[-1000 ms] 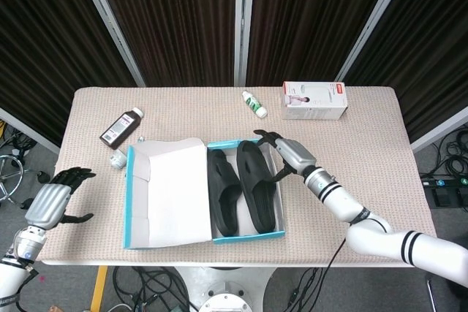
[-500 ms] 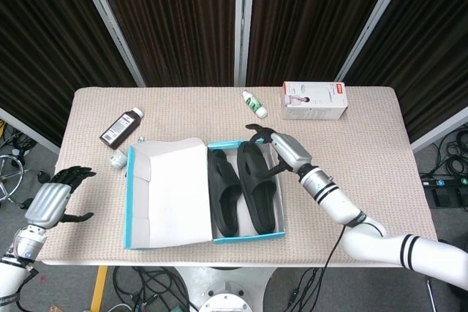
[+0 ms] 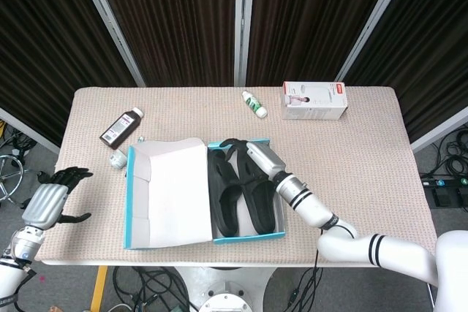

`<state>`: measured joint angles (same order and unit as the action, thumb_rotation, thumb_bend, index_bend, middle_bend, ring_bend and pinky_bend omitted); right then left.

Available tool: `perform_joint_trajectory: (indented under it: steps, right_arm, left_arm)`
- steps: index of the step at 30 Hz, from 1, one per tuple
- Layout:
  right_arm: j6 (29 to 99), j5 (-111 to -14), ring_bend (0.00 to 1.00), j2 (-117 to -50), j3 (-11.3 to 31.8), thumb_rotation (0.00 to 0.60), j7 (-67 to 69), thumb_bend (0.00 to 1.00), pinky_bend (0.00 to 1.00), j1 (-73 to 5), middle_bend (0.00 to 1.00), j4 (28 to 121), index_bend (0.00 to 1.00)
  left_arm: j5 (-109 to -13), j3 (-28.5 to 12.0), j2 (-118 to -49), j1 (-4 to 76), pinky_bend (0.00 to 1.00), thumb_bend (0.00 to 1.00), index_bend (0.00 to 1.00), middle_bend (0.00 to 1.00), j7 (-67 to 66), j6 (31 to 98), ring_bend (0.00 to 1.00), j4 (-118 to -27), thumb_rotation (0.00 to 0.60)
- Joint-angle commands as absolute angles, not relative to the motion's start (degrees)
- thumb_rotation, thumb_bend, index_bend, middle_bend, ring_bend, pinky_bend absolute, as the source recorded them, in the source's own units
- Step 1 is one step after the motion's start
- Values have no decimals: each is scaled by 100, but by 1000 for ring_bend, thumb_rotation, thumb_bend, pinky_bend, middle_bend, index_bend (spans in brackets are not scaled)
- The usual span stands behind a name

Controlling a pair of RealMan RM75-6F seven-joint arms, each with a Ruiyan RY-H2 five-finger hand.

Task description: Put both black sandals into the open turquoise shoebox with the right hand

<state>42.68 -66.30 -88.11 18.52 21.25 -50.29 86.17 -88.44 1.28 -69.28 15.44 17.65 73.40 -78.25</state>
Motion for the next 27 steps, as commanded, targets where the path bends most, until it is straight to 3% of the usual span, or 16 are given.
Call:
perform_joint_trajectory:
  steps: [1, 16, 27]
  right_arm:
    - [4253, -6635, 234, -8791, 1805, 600, 2118, 44, 385, -5004, 412, 8664, 250]
    - [4019, -6501, 252, -8875, 1476, 600, 1801, 60, 410, -4980, 434, 8386, 270]
    - [4246, -6744, 252, -8891, 1636, 600, 1949, 61, 410, -4937, 435, 8536, 271]
  left_arm:
    - [-8845, 128, -6936, 1542, 141, 70, 189, 150, 1772, 7341, 91, -7818, 600]
    - [-8841, 128, -6952, 1539, 141, 70, 189, 150, 1772, 7332, 91, -7805, 600]
    - [-8850, 124, -6925, 1516, 141, 70, 190, 150, 1774, 7381, 91, -7825, 600]
